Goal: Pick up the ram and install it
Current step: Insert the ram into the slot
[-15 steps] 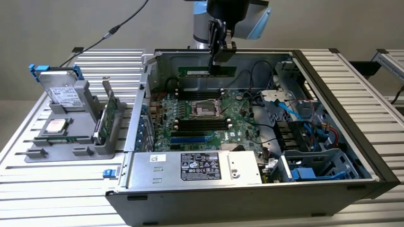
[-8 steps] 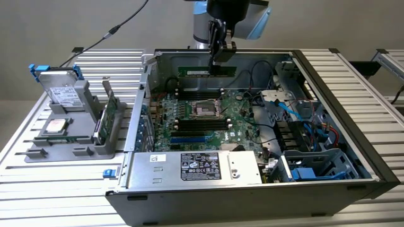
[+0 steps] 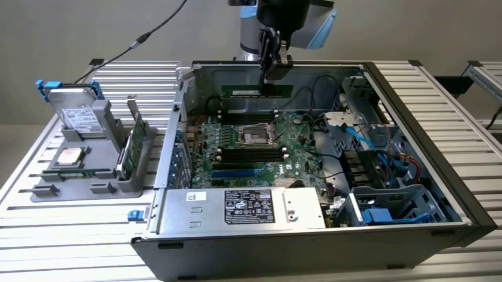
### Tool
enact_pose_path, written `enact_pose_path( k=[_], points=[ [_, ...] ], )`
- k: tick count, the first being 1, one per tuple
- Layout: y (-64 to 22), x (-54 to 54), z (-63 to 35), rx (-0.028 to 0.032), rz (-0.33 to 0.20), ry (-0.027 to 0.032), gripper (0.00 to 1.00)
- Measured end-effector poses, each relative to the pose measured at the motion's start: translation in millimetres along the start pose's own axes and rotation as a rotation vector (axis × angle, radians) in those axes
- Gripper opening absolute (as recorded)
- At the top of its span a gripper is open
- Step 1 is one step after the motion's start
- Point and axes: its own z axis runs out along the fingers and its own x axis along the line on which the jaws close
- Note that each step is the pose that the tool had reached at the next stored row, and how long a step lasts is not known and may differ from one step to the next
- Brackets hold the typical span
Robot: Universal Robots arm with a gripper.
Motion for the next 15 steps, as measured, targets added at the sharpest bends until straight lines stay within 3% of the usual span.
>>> enact_pose_path(
  k=[9, 15],
  points=[
    [-1.2, -4.7, 16.2, -0.0001, -0.005, 0.0022, 0.14],
    [3.0, -6.7, 27.7, 0.0000, -0.005, 0.0023, 0.14]
  ],
)
